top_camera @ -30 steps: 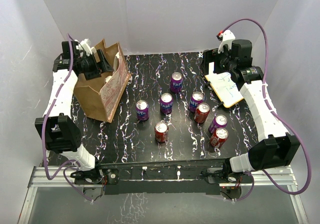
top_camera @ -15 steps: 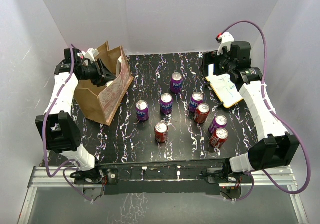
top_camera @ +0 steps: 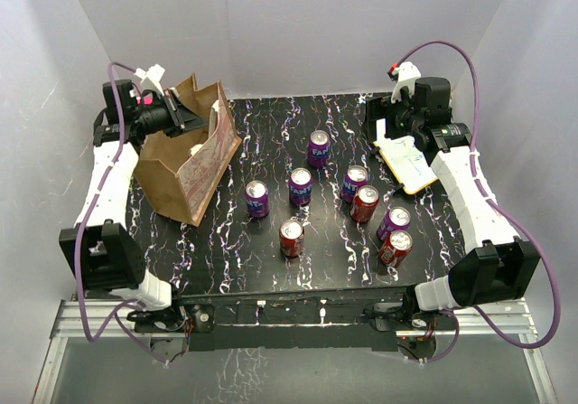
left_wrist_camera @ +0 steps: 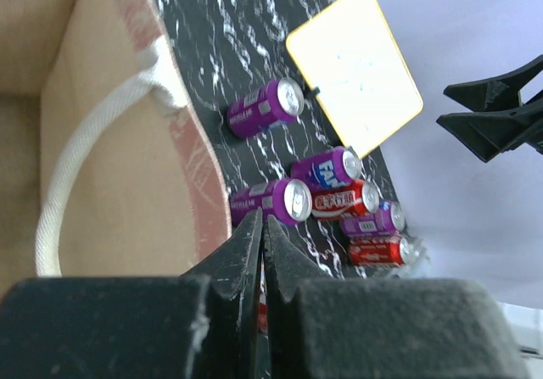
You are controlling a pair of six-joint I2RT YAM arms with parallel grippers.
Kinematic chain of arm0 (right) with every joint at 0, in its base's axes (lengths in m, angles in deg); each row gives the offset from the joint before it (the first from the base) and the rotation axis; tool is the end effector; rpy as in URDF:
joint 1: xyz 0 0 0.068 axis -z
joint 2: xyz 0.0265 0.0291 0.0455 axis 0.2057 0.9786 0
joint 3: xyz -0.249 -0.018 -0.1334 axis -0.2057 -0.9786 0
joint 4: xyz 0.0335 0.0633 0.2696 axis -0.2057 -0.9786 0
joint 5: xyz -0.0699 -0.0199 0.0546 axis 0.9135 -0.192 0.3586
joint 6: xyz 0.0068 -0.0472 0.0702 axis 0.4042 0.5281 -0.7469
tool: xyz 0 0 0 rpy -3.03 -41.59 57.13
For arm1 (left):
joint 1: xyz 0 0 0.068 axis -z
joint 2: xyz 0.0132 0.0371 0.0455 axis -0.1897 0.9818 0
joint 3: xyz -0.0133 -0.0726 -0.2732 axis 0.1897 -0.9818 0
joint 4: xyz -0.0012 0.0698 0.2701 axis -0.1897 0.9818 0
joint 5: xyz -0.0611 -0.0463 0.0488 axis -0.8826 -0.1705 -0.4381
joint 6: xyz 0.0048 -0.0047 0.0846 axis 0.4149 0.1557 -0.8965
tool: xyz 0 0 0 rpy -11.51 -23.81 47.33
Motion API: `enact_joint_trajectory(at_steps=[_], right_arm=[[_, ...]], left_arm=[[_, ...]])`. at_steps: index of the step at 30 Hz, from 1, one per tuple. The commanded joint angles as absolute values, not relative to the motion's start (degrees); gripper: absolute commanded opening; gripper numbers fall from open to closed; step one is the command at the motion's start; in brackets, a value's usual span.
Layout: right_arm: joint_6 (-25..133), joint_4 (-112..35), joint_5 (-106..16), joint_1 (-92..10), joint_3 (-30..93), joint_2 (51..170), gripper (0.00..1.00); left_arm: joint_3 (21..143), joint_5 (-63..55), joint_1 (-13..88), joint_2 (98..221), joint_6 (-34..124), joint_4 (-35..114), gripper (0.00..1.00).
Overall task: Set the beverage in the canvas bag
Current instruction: Adjust the canvas bag at the center of the board.
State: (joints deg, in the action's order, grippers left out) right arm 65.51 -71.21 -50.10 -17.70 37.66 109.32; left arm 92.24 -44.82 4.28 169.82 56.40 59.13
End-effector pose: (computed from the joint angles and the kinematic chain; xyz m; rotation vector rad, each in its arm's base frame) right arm 0.3566 0.0536 0.3728 -0.3308 2.0950 0.2568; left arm 0.3834 -0.0119 0.3899 0.0830 1.9286 -1.0168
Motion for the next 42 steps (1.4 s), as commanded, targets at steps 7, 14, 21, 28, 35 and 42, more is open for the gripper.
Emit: enact_joint_trajectory(at_steps=[7, 14, 21, 28, 35, 42], right_arm=[[66.71, -68.24, -49.59, -17.41, 37.88, 109.58, 0.98], [67.2, -68.22, -48.85, -17.39, 36.83, 108.56, 0.98], [67.98, -68.55, -48.1, -17.41, 36.94, 108.26, 0.98], [68.71, -68.58, -47.46, -17.24, 36.8, 108.13, 0.98], [68.95, -68.5, -47.41, -16.62, 35.86, 107.73, 0.98], [68.56, -68.08, -47.82, -16.51, 35.44, 108.14, 0.98]], left_arm=[[97.24, -34.27, 4.08, 171.41, 45.01, 66.91, 0.46], [99.89, -35.51, 4.07, 178.52, 30.02, 69.27, 0.72], [99.74, -31.53, 5.02, 184.73, 27.37, 63.9, 0.88], [102.14, -27.67, 7.98, 192.11, 28.78, 64.12, 0.89], [96.06, -19.69, 11.84, 191.83, 27.94, 59.46, 0.76], [95.34, -19.48, 11.84, 187.86, 27.96, 54.55, 0.31]])
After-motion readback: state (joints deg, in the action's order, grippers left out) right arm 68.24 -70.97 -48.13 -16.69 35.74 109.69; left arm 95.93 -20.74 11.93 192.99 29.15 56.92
